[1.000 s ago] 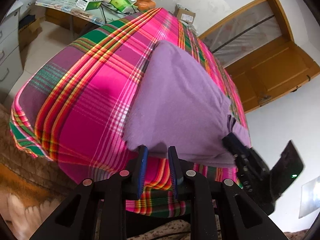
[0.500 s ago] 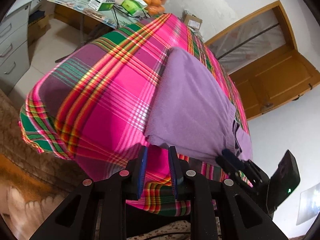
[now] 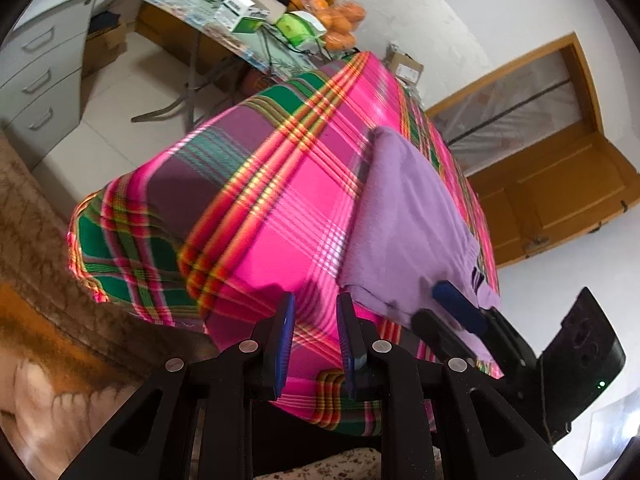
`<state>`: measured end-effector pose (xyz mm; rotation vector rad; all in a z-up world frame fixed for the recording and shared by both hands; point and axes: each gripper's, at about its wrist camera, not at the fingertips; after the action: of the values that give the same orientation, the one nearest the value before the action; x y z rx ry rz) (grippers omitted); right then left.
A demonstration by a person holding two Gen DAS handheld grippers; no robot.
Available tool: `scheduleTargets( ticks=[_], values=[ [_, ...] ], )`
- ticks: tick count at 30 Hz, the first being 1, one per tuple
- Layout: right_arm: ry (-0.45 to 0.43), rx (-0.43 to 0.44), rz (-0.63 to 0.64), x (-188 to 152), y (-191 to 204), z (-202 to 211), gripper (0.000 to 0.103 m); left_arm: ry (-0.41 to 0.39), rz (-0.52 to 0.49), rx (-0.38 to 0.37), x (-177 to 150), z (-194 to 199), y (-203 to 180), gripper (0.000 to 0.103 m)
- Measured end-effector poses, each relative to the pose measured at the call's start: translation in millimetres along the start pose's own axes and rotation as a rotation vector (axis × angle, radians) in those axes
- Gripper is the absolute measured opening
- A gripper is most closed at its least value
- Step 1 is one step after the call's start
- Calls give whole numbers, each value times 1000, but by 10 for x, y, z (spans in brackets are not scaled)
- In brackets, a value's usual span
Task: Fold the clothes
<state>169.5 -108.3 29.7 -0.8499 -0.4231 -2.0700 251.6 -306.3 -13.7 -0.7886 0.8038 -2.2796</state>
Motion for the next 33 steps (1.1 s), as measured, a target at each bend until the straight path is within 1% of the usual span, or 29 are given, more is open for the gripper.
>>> scheduleTargets(
  ticks=[3, 5, 9, 12, 13, 14, 16, 18, 19, 20, 22, 23, 26, 29, 31, 33],
  values=[
    [3, 3, 16, 51, 131, -130, 52, -21, 14, 14, 40, 36, 21, 21],
    [-29, -10, 42, 56, 232, -188, 53, -31, 20, 17, 70, 53, 29, 21],
    [-9, -49, 80, 53, 403, -362, 54, -28, 38, 23, 87, 33, 59, 21],
    [-9, -140, 120, 37, 478, -442, 55, -18, 48, 29, 85, 4, 81, 21],
    [-7, -156, 121, 30, 473, -448, 54, -17, 50, 29, 83, 0, 80, 21],
    [-10, -149, 105, 26, 439, -436, 54, -16, 51, 29, 86, 4, 82, 21],
    [-17, -139, 73, 17, 372, -411, 47, -20, 52, 30, 103, 6, 73, 21],
    [-22, -117, 43, 12, 304, -388, 44, -26, 50, 32, 128, 4, 56, 21],
    [-24, -116, 35, 10, 282, -378, 37, -28, 49, 31, 141, -2, 45, 21],
    [-28, -118, 36, 10, 271, -366, 34, -28, 47, 31, 148, -7, 35, 21],
    [-33, -106, 43, 7, 266, -341, 19, -25, 40, 31, 162, -22, -2, 21],
    [-39, -103, 46, 1, 264, -310, 16, -23, 34, 29, 171, -34, -29, 21],
    [-59, -97, 40, 12, 239, -236, 12, -16, 12, 19, 209, -81, -135, 21],
    [-85, -85, 18, 27, 168, -115, 12, -9, -6, 15, 269, -144, -231, 21],
    [-108, -84, 13, 31, 139, -31, 12, 12, -6, 9, 307, -207, -277, 21],
    [-130, -87, 13, 25, 111, 59, 11, 38, -5, -13, 352, -287, -330, 21]
  ],
)
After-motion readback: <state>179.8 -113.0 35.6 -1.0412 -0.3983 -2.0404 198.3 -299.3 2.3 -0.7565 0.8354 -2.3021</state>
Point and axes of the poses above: each gripper's, at about its wrist camera, not at the fingertips, and z roughly against the way its jaws point, y to its left, x to its top, and after that the axes turned 3 degrees about -x, right-handed
